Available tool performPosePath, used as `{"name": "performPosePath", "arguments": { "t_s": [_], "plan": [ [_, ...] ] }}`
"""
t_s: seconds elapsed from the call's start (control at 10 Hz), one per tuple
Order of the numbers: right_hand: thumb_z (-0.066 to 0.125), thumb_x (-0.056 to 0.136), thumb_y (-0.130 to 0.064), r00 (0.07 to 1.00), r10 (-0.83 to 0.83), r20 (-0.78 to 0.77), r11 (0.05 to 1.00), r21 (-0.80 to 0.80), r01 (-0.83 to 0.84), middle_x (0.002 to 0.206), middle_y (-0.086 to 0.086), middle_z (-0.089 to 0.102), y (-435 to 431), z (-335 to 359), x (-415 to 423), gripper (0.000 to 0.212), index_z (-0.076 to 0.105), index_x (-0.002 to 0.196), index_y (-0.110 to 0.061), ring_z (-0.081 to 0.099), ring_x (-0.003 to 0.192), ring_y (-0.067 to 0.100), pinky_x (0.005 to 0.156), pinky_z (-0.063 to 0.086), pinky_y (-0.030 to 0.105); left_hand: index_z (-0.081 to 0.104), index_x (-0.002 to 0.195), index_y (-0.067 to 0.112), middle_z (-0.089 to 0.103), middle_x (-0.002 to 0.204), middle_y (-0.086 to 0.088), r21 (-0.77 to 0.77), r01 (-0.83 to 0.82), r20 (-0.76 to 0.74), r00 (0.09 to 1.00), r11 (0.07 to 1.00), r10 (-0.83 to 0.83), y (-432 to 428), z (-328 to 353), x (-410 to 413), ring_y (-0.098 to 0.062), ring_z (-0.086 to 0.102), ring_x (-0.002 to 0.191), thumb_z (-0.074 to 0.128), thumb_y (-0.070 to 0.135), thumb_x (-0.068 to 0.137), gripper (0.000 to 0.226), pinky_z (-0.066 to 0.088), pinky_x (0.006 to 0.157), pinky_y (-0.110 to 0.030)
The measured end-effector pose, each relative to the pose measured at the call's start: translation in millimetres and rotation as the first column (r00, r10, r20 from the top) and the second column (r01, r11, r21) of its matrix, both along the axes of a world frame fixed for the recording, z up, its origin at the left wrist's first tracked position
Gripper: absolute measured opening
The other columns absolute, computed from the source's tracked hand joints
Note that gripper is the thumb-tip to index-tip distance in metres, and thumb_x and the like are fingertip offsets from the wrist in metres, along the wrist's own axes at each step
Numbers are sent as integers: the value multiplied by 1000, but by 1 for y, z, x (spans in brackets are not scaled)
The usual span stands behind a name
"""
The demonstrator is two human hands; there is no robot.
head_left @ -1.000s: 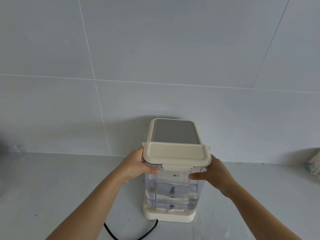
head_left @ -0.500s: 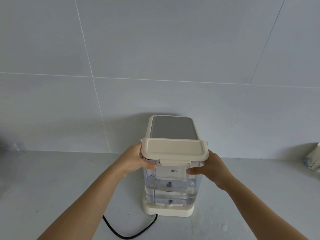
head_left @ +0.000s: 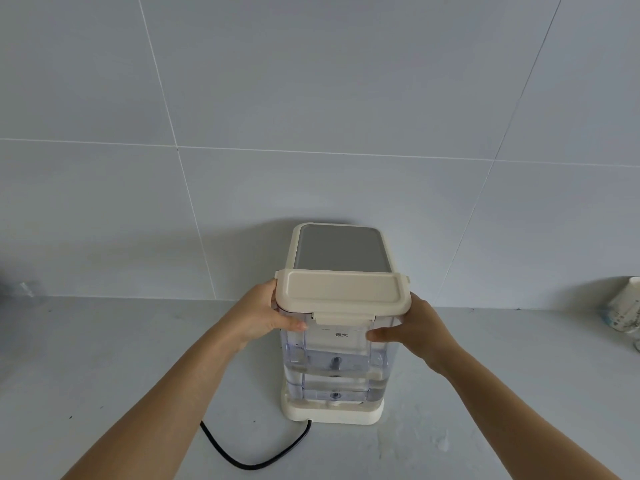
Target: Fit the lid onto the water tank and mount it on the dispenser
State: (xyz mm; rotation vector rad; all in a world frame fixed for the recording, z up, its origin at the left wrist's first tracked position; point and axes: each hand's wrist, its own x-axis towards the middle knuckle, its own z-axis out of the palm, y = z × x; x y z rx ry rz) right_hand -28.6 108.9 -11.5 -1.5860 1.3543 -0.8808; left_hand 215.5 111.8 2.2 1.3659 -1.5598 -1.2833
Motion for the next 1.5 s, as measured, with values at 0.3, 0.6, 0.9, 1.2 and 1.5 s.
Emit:
{"name": "performPosePath", "arguments": {
  "t_s": [0.3, 0.6, 0.9, 1.2, 1.5],
  "plan": [
    [82, 53, -7, 1000, -24, -9, 1000, 5, 24, 88, -21, 60, 1, -6, -2, 58, 50, 87, -41, 54, 84, -3, 60, 39, 10, 53, 110, 21, 64, 95, 13, 0, -24, -22, 999, 1000, 24, 2, -3, -1, 2, 59, 89, 73, -11, 62, 61, 50, 67, -5],
    [82, 56, -7, 999, -19, -27, 999, 25, 20, 85, -24, 57, 2, -14, -3, 57, 48, 83, -44, 52, 80, -5, 54, 40, 6, 51, 111, 20, 63, 96, 12, 7, -51, 1, 999, 999, 51, 4, -8, -3, -2, 59, 92, 74, -9, 62, 61, 50, 71, -12],
    [83, 53, -8, 999, -52, -5, 996, 74, 53, 94, -13, 61, 5, -16, -4, 64, 51, 104, -30, 54, 97, 15, 75, 40, 22, 52, 111, 25, 59, 95, 17, 75, -31, 56, 998, 997, 27, 4, -32, -4, -1, 53, 92, 76, 2, 66, 57, 41, 81, -13],
    [81, 58, -13, 1000, -16, -14, 999, 50, 17, 94, -18, 58, 8, -14, -3, 61, 49, 107, -31, 53, 93, 9, 71, 39, 16, 44, 126, 24, 52, 126, 9, 94, -2, 111, 994, 996, -9, 3, -36, -1, -10, 41, 123, 73, 14, 72, 63, 31, 104, -28],
    [78, 64, -27, 988, -39, -150, 999, 5, 40, 152, 5, 18, 17, 3, -7, 122, -17, 139, -14, 27, 136, 25, 107, 28, 37, 5, 144, 27, 25, 150, 9, 2, -40, 289, 957, 999, 38, 13, -11, 8, -12, 21, 140, 68, 40, 74, 95, 24, 109, -30]
  ]
}}
